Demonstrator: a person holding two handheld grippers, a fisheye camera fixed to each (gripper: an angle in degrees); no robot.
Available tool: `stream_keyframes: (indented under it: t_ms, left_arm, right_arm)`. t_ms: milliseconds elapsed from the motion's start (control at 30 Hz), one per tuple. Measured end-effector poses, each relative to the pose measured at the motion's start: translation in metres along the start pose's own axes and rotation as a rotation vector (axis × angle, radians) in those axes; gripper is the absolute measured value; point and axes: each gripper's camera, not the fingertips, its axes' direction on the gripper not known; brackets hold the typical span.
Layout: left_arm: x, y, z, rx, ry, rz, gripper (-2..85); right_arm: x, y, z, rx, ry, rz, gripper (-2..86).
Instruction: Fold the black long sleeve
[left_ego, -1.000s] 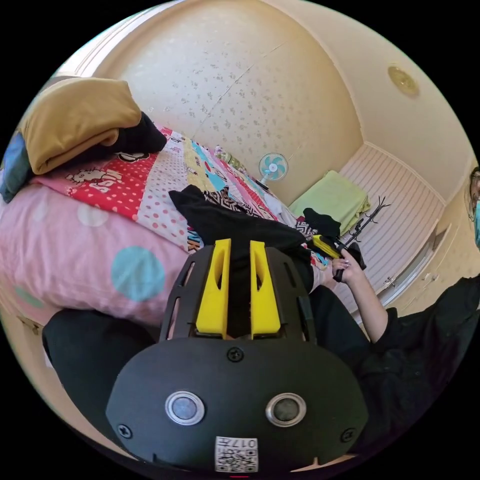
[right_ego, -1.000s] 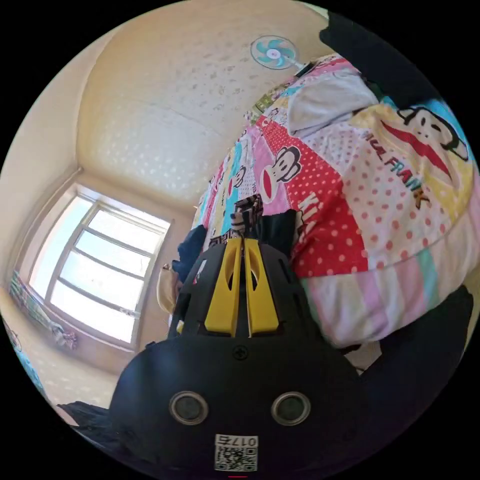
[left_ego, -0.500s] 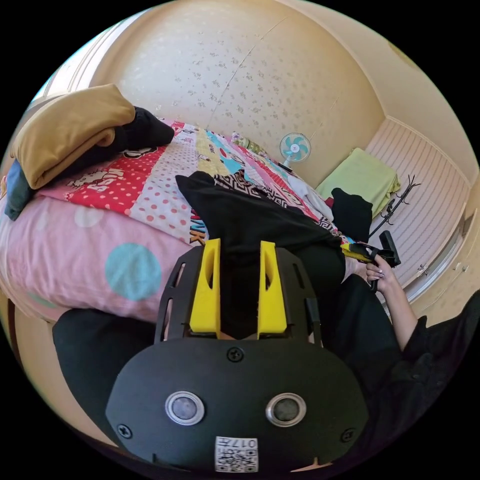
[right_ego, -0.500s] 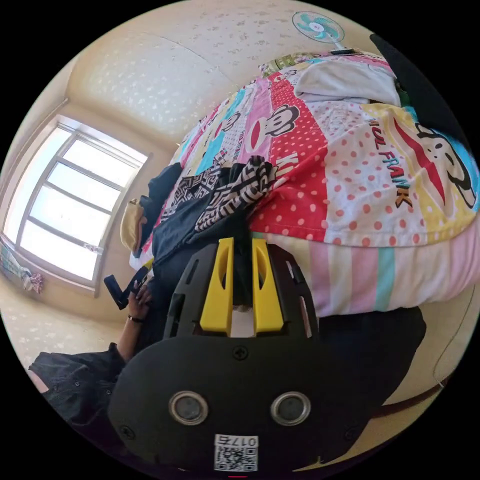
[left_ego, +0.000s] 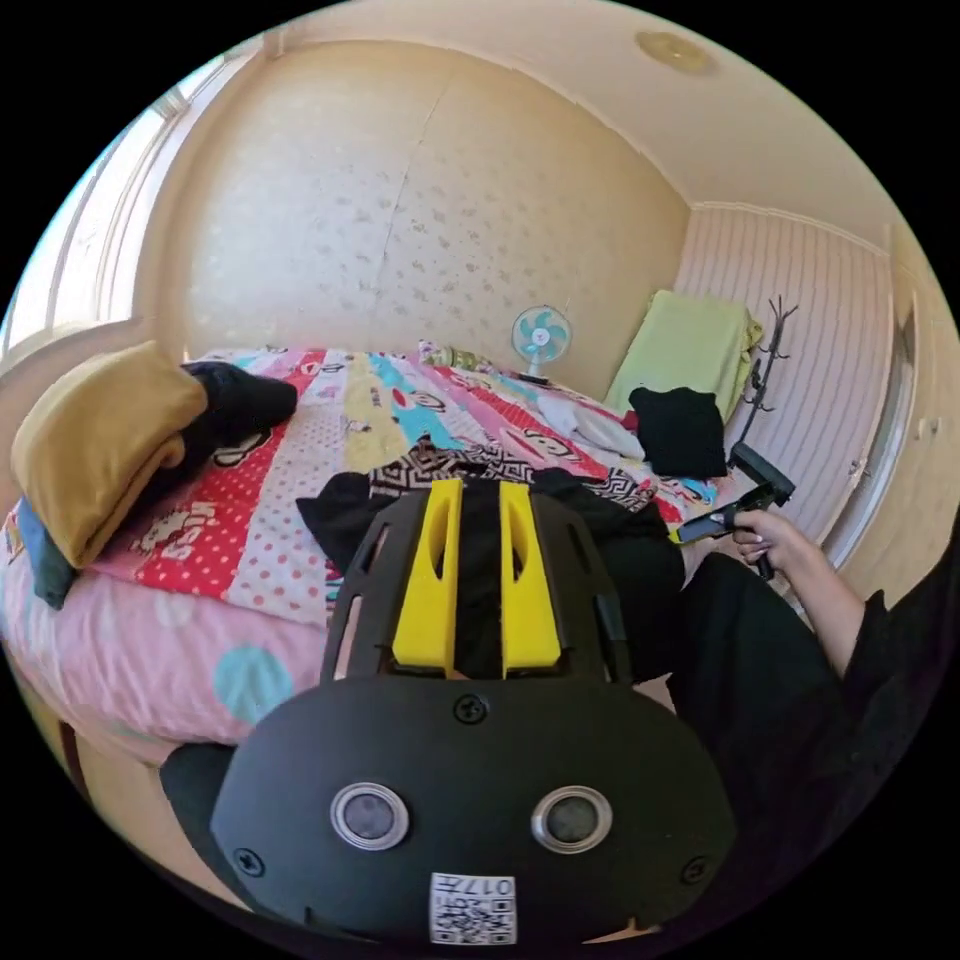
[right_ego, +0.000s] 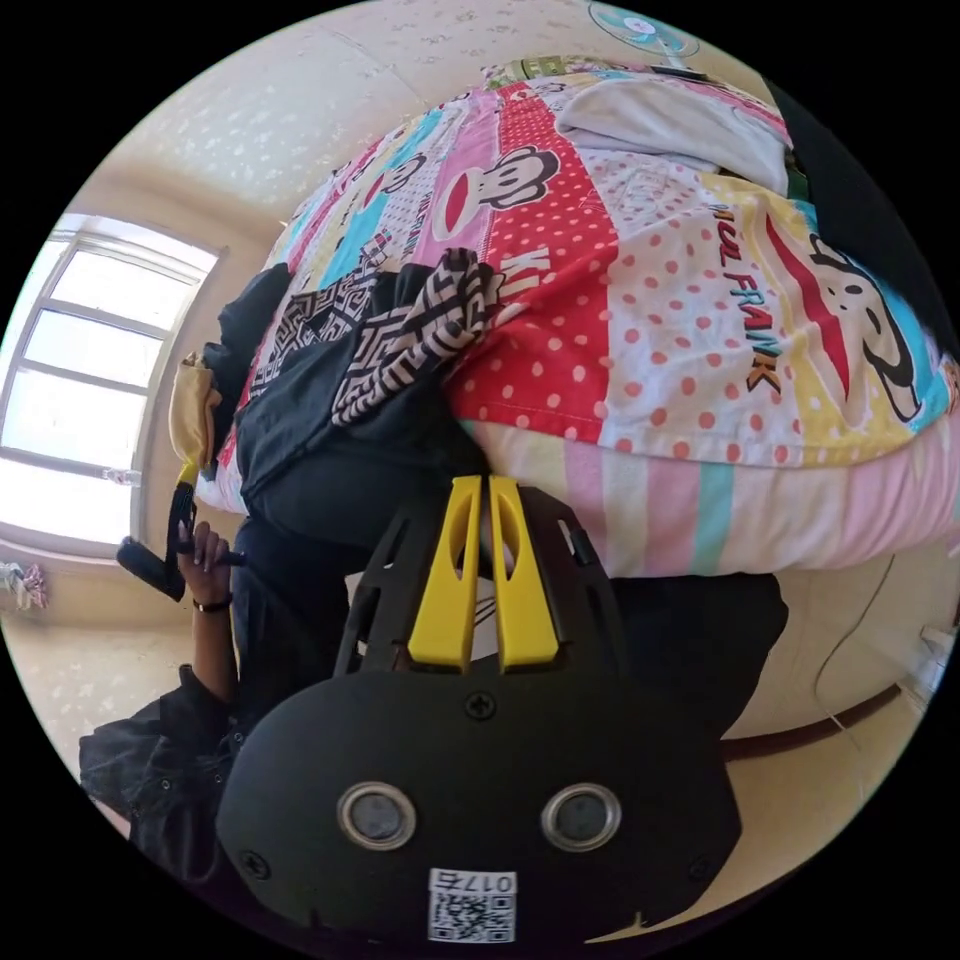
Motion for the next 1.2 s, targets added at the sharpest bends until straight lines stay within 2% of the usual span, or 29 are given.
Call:
stream_keyframes:
  t_ms: [67,133,200,300,467,567,600,667,733,800,833,867,933,1033,1200]
  left_arm:
    - [0.033,-0.053,0.060,-0.132,0.237,0.151,6.8]
    - [0.057,-0.088,0.114,-0.267,0.366,0.213,7.3]
    - [0.084,-0.116,0.165,-0.352,0.364,0.300,7.6]
    - [0.130,-0.143,0.242,-0.441,0.240,0.504,7.7]
    - [0.171,-0.140,0.374,-0.699,0.300,0.617,8.5]
    - [0.182,-0.107,0.424,-0.907,0.428,0.650,7.4]
    - [0.184,-0.100,0.430,-0.926,0.431,0.650,6.9]
    - [0.186,-0.084,0.425,-0.843,0.416,0.663,5.8]
    - [0.189,-0.080,0.421,-0.832,0.415,0.676,3.5]
    - [0.191,-0.083,0.416,-0.793,0.331,0.657,0.8]
    - [0.190,-0.089,0.408,-0.715,0.238,0.642,0.3]
    - [0.184,-0.098,0.401,-0.632,0.175,0.586,0.0]
    - [0.165,-0.112,0.399,-0.579,0.182,0.447,-0.3]
    - [0.161,-0.105,0.421,-0.645,0.138,0.420,-0.3]
    - [0.185,-0.086,0.432,-0.674,0.076,0.503,0.8]
  right_arm:
    - [0.007,0.001,0.000,0.012,-0.033,-0.004,2.3]
    - [0.014,0.002,-0.001,0.025,-0.068,-0.019,2.4]
    - [0.021,0.006,-0.003,0.049,-0.102,-0.057,2.6]
    - [0.026,0.016,-0.011,0.098,-0.158,-0.123,3.8]
    - [0.031,0.022,-0.014,0.110,-0.297,-0.205,7.2]
    - [0.022,0.013,-0.002,0.082,-0.245,-0.216,7.7]
    - [0.018,0.010,0.000,0.081,-0.194,-0.210,7.1]
    - [0.020,0.004,0.002,0.065,-0.137,-0.190,4.8]
    - [0.028,-0.004,0.001,0.034,-0.201,-0.161,3.2]
    - [0.033,-0.006,-0.007,0.003,-0.210,-0.143,2.1]
    - [0.033,-0.005,-0.011,0.000,-0.196,-0.139,2.0]
    - [0.032,-0.005,-0.019,-0.004,-0.178,-0.127,1.7]
    - [0.029,-0.007,-0.022,-0.022,-0.143,-0.099,1.4]
    - [0.024,-0.019,-0.001,-0.084,-0.046,-0.070,1.2]
    - [0.030,-0.022,-0.002,-0.095,-0.111,-0.052,1.8]
